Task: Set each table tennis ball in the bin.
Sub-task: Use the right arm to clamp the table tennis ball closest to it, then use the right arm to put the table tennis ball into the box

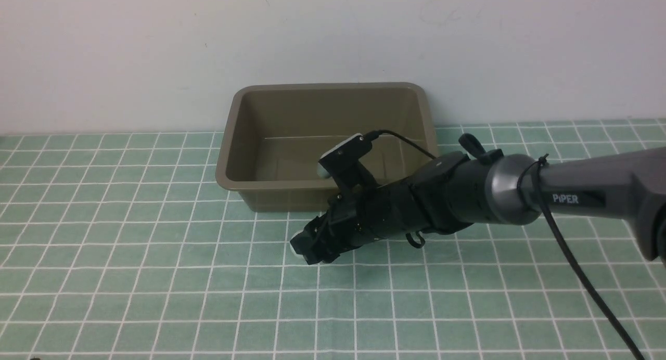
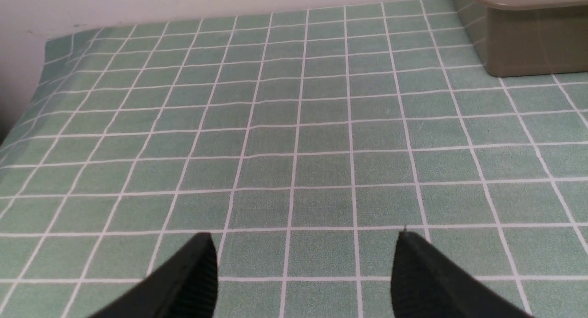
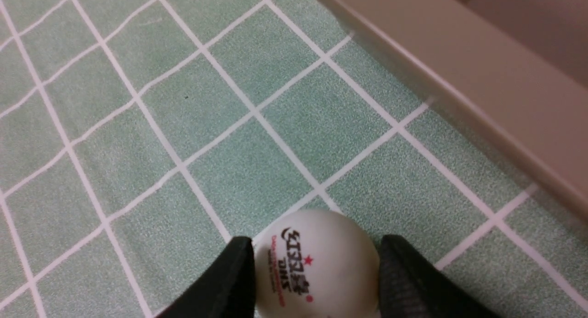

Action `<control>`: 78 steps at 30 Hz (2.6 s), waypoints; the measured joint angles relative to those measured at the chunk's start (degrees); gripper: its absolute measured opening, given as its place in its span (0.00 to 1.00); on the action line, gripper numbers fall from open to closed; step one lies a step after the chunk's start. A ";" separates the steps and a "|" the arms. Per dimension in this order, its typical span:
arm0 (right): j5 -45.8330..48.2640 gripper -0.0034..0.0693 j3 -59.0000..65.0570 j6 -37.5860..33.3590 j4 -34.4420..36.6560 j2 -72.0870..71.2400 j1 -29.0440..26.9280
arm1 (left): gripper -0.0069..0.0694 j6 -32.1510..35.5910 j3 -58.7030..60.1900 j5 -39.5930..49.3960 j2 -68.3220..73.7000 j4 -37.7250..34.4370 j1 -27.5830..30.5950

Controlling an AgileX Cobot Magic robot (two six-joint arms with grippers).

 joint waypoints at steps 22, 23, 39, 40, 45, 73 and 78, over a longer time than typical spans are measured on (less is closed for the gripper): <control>1.48 0.48 0.00 -0.30 -0.92 -3.58 0.00 | 0.69 0.00 0.00 0.00 0.00 0.00 0.00; 2.16 0.48 0.00 -0.30 -1.16 -4.22 0.00 | 0.69 0.00 0.00 0.00 0.00 0.00 0.00; 6.68 0.48 0.00 -0.12 -1.96 -11.31 0.00 | 0.69 0.00 0.00 0.00 0.00 0.00 0.00; 6.65 0.48 0.00 -0.18 -1.96 -11.43 0.00 | 0.69 0.00 0.00 0.00 0.00 0.00 0.00; 4.87 0.48 0.00 -0.67 -1.98 -11.49 0.00 | 0.69 0.00 0.00 0.00 0.00 0.00 0.00; -7.55 0.70 -2.43 -3.50 4.13 -9.01 -10.94 | 0.69 0.00 0.00 0.00 0.00 0.00 0.00; -12.34 0.85 -2.43 -7.01 5.64 -11.32 -10.98 | 0.69 0.00 0.00 0.00 0.00 0.00 0.00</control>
